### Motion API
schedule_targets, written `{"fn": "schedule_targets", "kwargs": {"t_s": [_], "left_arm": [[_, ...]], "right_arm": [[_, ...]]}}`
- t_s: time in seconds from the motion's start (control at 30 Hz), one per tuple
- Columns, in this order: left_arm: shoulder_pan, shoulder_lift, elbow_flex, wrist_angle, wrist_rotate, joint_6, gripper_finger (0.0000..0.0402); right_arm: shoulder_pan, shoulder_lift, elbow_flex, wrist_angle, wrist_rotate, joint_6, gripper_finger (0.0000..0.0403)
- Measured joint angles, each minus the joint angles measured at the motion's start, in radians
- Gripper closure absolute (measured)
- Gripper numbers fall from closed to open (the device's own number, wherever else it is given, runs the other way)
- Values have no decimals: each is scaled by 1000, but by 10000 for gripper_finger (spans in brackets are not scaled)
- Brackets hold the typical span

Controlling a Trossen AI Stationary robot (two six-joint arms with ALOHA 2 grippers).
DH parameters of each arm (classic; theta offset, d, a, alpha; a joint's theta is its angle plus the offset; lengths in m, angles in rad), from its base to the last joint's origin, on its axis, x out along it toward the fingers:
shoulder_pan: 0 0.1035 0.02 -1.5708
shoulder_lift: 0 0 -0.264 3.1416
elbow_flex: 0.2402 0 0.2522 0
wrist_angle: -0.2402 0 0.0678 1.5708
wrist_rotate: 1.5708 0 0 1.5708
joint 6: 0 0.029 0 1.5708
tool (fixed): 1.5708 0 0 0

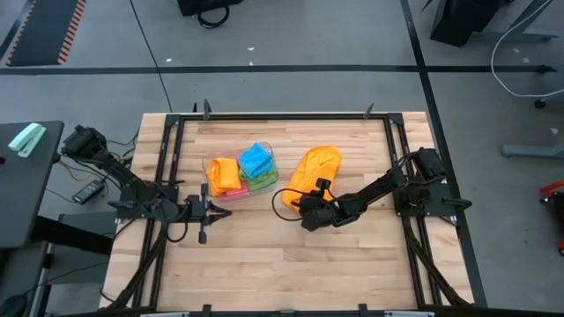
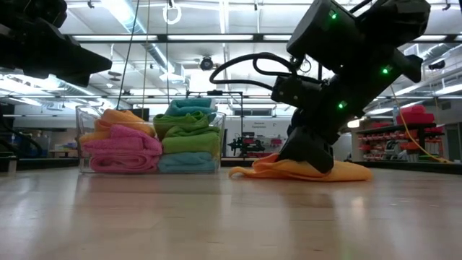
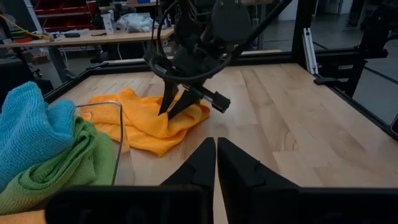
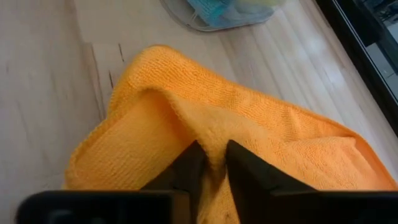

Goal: Fold microfiber towels
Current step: Fold the yellow microfiber towel

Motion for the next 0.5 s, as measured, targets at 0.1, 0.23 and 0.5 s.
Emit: {"fn": "schedule_targets", "kwargs": {"t_s": [0.1,0.23,0.5], "left_arm": [[0,0,0,0,0,0,376],[0,0,0,0,0,0,368],[0,0,0,0,0,0,373]], "right_arm": [[1,0,0,0,0,0,361],[8,0,0,0,14,1,364],[68,-6,0,-2,144,-10,365]]}}
